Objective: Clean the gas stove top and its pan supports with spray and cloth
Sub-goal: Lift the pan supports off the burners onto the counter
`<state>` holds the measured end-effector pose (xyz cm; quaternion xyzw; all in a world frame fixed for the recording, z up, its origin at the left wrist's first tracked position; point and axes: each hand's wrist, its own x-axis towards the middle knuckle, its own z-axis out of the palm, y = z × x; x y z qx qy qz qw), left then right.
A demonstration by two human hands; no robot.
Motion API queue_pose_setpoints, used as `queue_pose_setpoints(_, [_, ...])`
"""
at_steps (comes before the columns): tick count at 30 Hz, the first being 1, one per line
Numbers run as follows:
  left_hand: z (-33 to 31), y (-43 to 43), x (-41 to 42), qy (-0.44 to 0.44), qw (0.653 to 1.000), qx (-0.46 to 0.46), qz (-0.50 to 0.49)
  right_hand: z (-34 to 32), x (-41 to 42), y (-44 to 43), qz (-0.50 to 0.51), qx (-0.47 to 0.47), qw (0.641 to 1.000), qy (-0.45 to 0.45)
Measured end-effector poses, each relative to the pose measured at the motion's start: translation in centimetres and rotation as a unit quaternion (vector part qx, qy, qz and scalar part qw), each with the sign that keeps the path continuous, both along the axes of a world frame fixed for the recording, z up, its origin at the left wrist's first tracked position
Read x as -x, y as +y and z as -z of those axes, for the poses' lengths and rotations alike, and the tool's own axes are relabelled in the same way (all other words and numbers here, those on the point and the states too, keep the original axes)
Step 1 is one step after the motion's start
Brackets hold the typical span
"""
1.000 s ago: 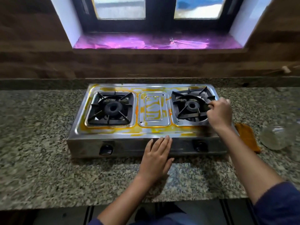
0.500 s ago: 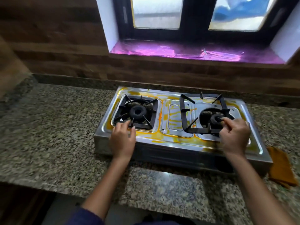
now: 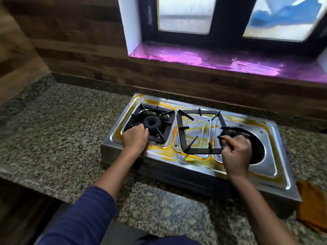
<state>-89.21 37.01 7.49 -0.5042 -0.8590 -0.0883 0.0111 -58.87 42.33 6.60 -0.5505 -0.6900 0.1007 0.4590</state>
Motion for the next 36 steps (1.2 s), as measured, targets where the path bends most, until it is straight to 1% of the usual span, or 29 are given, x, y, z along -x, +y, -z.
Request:
queue_pose_setpoints(3, [-0.8,0.6,-0.2,0.028,0.999,-0.031,0.005,0.2,0.2,0.4,0.005,0.021,1.0,0.012])
queue_pose_setpoints(6, [-2.3,1.7,0.0,0.067,0.997,-0.024,0.008,0.3,0.4,0.7,0.01,0.044,0.999,0.02])
queue_pose_setpoints(8, [-3.3,2.4,0.4,0.076,0.997,-0.022,0.011,0.3,0.5,1.0,0.006,0.043,0.999,0.024])
queue_pose_setpoints(10, [-4.4,2.9,1.2,0.061,0.997,-0.035,0.007,0.3,0.7,1.2,0.004,0.04,0.999,0.024])
queue_pose_setpoints(14, [-7.1,3.6,3.6,-0.015,0.998,-0.059,-0.03,0.0,1.9,1.3,-0.004,0.042,0.998,0.036])
queue_pose_setpoints(16, [-8.3,3.0,5.2,-0.041,0.994,-0.091,-0.049,-0.5,3.1,1.0,-0.006,0.03,0.999,0.035])
queue_pose_setpoints(18, [-9.3,1.8,7.4,-0.048,0.988,-0.129,-0.063,-1.2,4.7,0.5,-0.004,0.023,0.999,0.036])
queue_pose_setpoints(22, [-9.9,-2.3,13.2,-0.023,0.979,-0.189,-0.076,-2.2,10.2,-0.5,-0.029,0.011,0.999,0.039])
queue_pose_setpoints(24, [-9.4,-4.9,16.8,-0.01,0.977,-0.195,-0.084,-2.4,14.7,-1.4,-0.045,0.004,0.998,0.054])
queue_pose_setpoints(28, [-6.8,-9.7,22.7,0.009,0.981,-0.174,-0.085,-2.1,23.2,-3.0,-0.097,0.009,0.993,0.06])
queue_pose_setpoints(31, [-3.9,-13.2,27.5,0.005,0.983,-0.137,-0.118,-1.4,30.0,-4.2,-0.138,0.013,0.989,0.042])
queue_pose_setpoints(36, [1.7,-18.0,33.2,-0.01,0.982,-0.11,-0.151,0.2,38.5,-6.8,-0.152,0.034,0.987,0.041])
